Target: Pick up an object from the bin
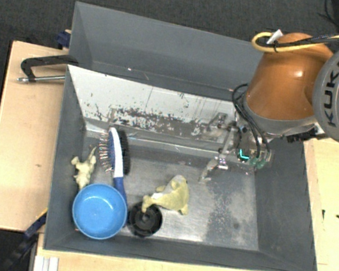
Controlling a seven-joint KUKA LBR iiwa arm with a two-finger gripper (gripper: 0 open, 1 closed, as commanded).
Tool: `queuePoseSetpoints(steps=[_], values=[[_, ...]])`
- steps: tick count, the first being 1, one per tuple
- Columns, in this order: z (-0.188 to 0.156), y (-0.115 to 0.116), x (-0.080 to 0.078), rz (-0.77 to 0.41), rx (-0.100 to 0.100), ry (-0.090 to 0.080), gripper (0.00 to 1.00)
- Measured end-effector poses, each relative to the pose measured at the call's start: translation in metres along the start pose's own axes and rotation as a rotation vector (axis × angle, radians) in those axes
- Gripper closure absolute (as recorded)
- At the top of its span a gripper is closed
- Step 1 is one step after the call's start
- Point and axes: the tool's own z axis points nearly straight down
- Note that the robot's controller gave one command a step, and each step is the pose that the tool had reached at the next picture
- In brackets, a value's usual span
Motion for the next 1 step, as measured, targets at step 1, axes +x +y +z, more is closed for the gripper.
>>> queuePoseSetpoints(steps=[1], values=[[0.1187,0.0647,0.0491,-0.290,0.002,-0.013,0.00]])
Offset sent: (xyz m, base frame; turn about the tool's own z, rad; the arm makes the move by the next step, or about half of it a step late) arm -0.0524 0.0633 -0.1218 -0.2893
